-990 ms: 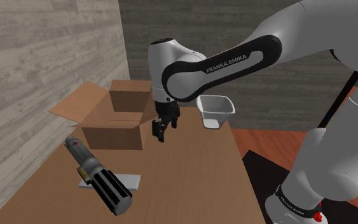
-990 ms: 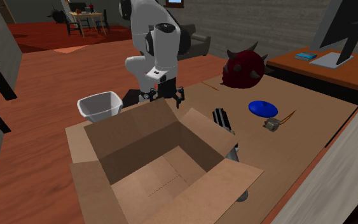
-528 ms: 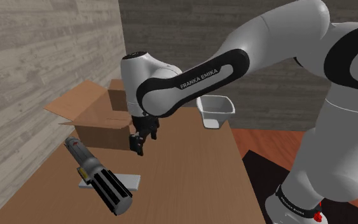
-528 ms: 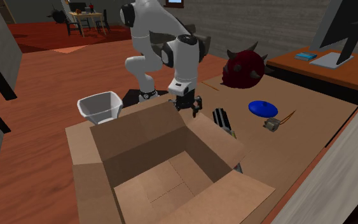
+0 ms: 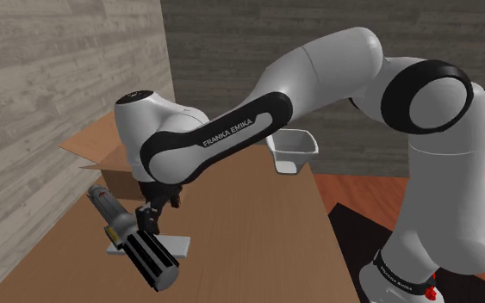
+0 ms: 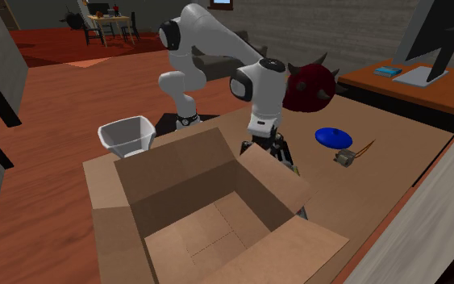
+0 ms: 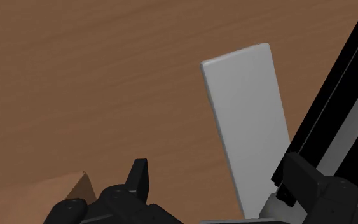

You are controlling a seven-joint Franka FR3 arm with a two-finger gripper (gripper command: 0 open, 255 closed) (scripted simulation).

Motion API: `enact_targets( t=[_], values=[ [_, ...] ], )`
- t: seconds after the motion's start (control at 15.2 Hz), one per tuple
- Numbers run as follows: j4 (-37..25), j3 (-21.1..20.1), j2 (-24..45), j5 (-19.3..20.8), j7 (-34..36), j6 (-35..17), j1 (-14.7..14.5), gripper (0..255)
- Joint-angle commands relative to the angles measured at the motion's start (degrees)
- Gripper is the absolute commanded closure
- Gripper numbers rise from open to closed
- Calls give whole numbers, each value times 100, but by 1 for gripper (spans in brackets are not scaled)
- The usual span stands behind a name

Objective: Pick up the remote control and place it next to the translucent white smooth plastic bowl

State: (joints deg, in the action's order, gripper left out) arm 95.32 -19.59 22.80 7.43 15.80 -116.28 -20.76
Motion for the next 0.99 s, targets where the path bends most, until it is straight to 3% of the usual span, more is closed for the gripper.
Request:
enact_targets(
  t=[0.0,0.2,0.92],
  values=[
    [-415,-35,400,135,53,15,-192,0],
    [-1053,-56,921,294,64,126,-447,0],
    [-809,59,1138,340,96,-338,-519,0]
  ],
)
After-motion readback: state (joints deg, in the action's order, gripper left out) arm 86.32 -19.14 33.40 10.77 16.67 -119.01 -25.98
